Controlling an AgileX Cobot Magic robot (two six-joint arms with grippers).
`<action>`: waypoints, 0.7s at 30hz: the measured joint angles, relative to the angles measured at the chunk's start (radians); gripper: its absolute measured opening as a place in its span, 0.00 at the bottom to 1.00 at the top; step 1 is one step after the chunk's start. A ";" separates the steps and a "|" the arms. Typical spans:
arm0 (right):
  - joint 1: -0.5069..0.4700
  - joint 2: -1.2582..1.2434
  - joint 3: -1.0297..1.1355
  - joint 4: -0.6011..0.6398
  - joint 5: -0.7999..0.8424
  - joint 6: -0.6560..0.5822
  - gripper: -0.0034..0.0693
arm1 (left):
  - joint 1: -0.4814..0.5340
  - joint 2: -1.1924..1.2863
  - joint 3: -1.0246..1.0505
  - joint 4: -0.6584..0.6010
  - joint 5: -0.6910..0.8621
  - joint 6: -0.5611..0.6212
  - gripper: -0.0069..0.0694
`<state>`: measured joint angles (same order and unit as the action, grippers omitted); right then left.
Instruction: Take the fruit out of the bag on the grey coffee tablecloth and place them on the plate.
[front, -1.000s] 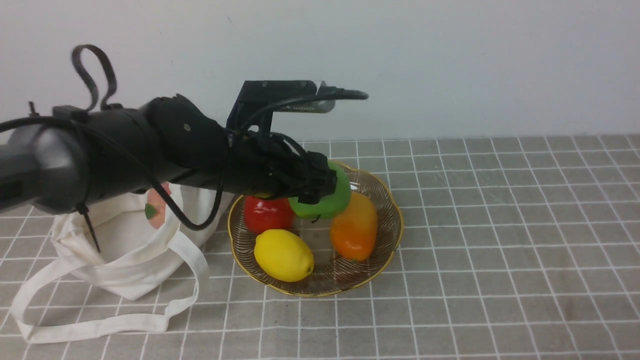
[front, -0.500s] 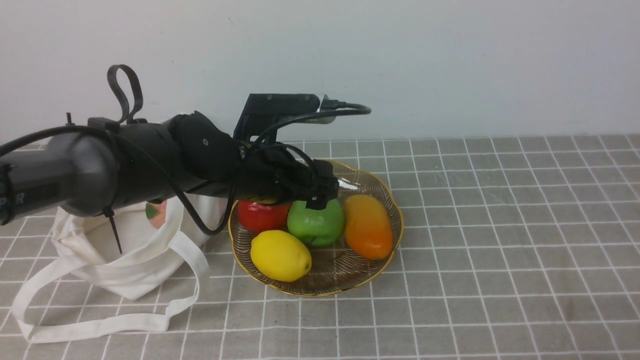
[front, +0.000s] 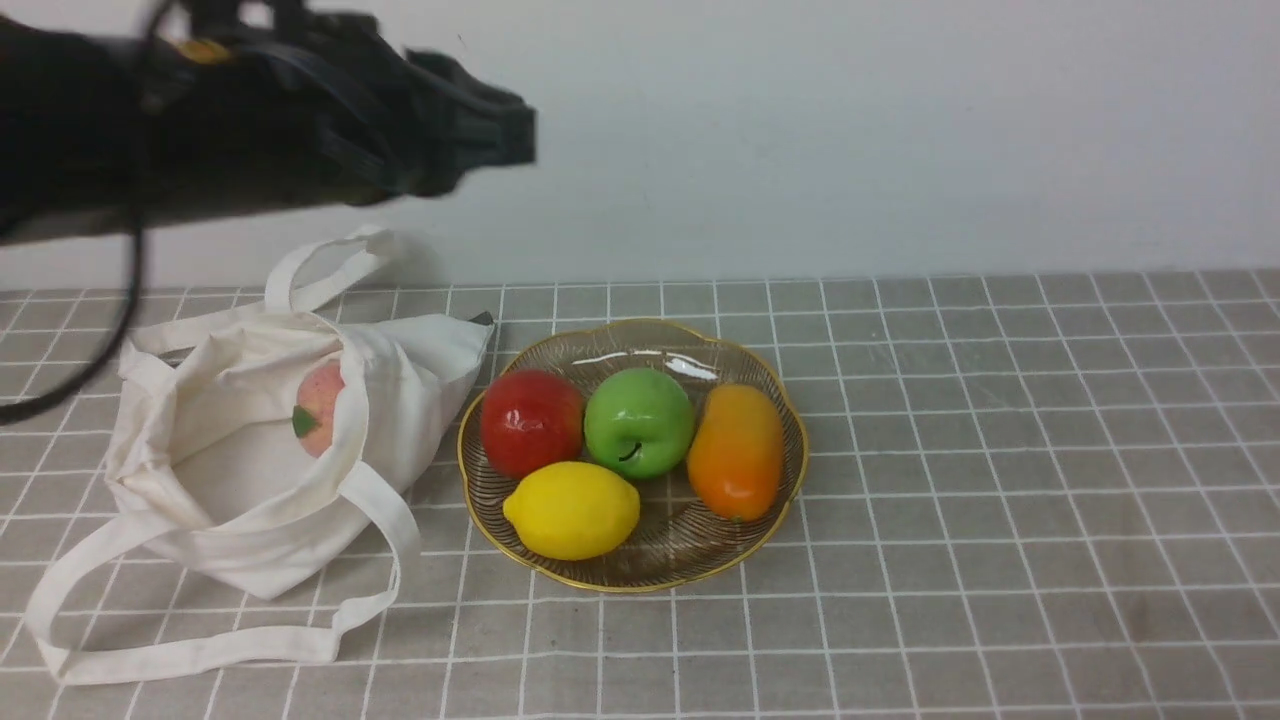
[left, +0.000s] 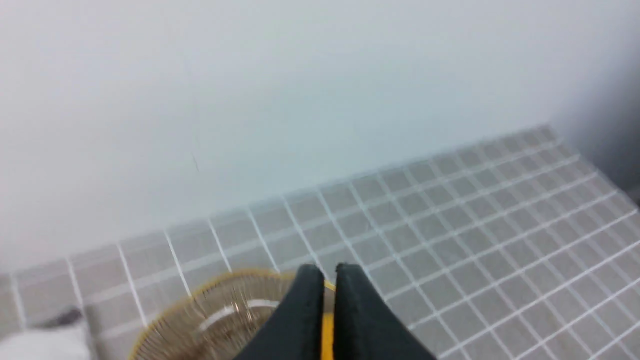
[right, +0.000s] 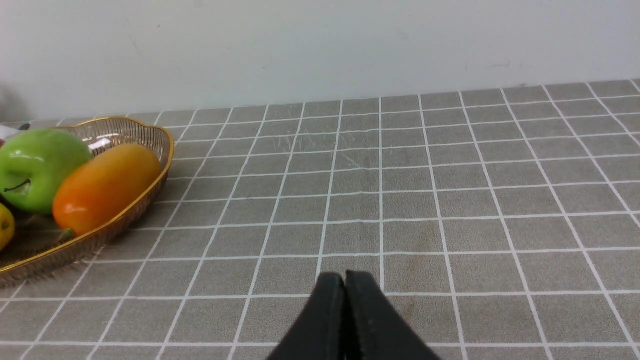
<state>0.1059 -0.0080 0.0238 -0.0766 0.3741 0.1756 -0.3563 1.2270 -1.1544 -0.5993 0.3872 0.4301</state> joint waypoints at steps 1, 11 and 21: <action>0.000 0.000 0.000 0.000 0.000 0.000 0.03 | 0.007 -0.039 0.000 0.016 0.020 0.000 0.09; 0.000 0.000 0.000 -0.001 0.000 0.000 0.03 | 0.022 -0.504 0.255 0.115 0.040 0.000 0.08; 0.000 0.000 0.000 -0.001 0.000 0.000 0.03 | 0.022 -0.820 0.545 0.120 0.032 0.003 0.08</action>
<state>0.1059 -0.0080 0.0238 -0.0774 0.3741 0.1756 -0.3345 0.4068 -0.6093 -0.4795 0.4190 0.4335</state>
